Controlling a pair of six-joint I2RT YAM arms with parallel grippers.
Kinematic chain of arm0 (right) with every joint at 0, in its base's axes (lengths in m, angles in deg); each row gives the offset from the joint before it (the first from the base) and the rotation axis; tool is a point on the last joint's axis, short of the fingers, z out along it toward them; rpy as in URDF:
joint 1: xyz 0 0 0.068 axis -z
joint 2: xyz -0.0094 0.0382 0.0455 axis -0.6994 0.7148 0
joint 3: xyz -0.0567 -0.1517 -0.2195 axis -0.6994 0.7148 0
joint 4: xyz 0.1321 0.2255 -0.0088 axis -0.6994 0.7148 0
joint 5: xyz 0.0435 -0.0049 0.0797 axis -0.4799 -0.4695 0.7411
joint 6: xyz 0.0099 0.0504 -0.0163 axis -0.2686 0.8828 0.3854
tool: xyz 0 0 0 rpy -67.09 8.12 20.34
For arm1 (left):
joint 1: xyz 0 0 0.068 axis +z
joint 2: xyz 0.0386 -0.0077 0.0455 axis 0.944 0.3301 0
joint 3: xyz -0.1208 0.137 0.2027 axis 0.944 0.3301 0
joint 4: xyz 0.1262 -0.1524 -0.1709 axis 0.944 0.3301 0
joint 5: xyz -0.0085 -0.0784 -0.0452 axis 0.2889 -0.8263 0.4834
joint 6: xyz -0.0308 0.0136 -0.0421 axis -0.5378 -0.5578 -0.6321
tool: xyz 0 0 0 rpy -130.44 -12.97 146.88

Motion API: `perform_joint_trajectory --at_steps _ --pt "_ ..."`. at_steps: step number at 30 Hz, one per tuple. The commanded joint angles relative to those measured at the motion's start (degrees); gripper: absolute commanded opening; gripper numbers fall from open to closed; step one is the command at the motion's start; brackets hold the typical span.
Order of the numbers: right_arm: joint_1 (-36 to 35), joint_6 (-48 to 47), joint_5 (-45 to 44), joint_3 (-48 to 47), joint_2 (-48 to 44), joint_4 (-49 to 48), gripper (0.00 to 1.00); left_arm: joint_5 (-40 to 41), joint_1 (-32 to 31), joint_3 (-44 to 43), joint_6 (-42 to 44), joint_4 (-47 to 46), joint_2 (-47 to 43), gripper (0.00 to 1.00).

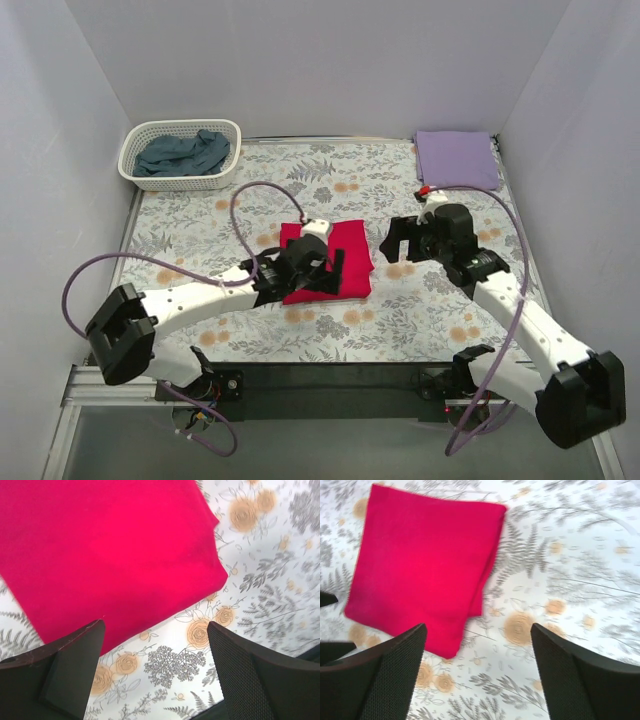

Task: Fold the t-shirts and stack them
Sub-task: Fold the tshirt

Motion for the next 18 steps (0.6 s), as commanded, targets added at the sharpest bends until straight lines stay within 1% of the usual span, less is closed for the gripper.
perform_joint_trajectory --at_steps 1,3,4,6,7,10,13,14,18 --pt "0.7 0.63 -13.64 -0.92 -7.47 8.91 0.9 10.31 -6.98 -3.96 11.43 0.52 6.09 0.78" --pt "0.88 1.68 -16.81 0.13 -11.59 10.24 0.98 12.79 -11.36 -6.68 16.95 -0.45 9.95 0.78" --pt "0.96 2.21 -17.6 0.49 -12.66 11.29 0.98 14.28 -12.35 -7.56 18.82 -1.68 11.19 0.77" --pt "1.14 2.74 -17.61 1.19 -14.59 12.35 0.98 14.65 -14.81 -9.93 22.07 -2.74 14.7 0.74" --pt "1.23 3.35 -17.61 1.46 -14.86 12.79 0.98 14.65 -15.43 -10.64 25.39 -3.53 15.77 0.69" --pt "1.49 4.67 -17.78 2.77 -15.39 14.54 0.98 15.79 -17.54 -12.84 30.59 -4.84 20.15 0.64" --pt "2.11 7.04 -18.58 4.88 -16.09 14.73 0.98 16.41 -18.95 -13.98 33.85 -6.25 23.41 0.61" --pt "2.46 7.75 -18.41 5.32 -16.18 14.64 0.98 16.32 -19.38 -14.07 34.39 -6.52 24.03 0.58" --pt "3.86 8.8 -17.44 6.47 -15.4 14.64 0.98 16.85 -19.91 -15.22 36.41 -7.58 27.72 0.55"
